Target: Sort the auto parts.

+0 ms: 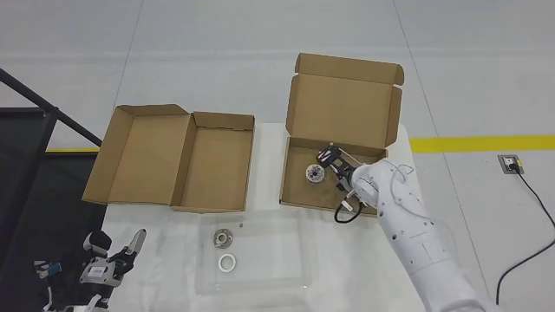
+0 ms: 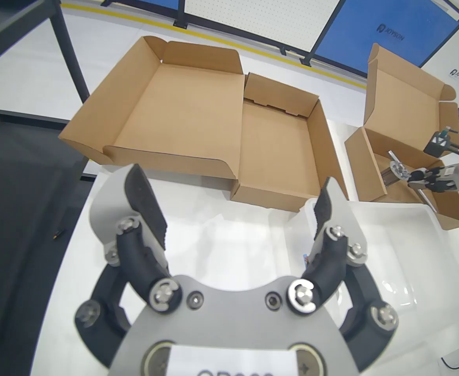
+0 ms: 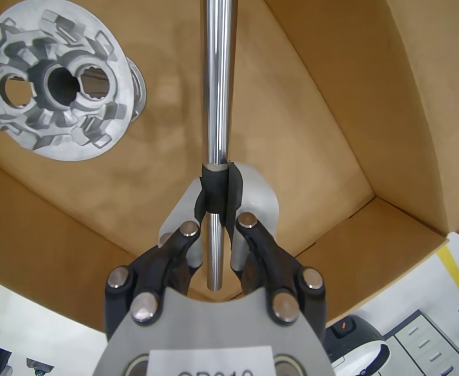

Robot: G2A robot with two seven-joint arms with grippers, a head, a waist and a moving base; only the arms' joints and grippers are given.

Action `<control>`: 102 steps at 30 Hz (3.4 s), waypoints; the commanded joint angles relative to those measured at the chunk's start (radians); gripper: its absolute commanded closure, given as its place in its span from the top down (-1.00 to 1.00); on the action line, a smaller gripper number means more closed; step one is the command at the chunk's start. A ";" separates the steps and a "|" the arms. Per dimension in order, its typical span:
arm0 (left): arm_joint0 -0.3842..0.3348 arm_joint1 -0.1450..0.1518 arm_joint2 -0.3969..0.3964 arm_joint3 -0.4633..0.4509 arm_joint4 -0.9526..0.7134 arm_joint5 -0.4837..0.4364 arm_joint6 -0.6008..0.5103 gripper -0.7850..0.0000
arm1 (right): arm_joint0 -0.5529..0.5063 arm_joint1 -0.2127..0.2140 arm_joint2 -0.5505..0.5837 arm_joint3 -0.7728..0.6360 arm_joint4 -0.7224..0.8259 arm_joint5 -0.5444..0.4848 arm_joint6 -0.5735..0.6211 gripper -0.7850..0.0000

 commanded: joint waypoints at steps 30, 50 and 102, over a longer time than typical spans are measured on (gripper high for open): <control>0.000 0.000 0.000 0.000 0.000 0.000 0.000 1.00 | -0.482 0.096 0.099 -0.877 -0.023 -0.278 -0.221 -0.06; 0.000 0.000 0.000 0.000 0.000 0.000 0.000 1.00 | -0.083 -0.053 -0.459 -0.460 0.147 -0.324 -0.113 0.52; 0.000 0.000 0.000 0.000 0.000 0.000 0.000 1.00 | 0.078 -0.263 -0.717 -0.070 0.135 -0.354 -0.207 1.00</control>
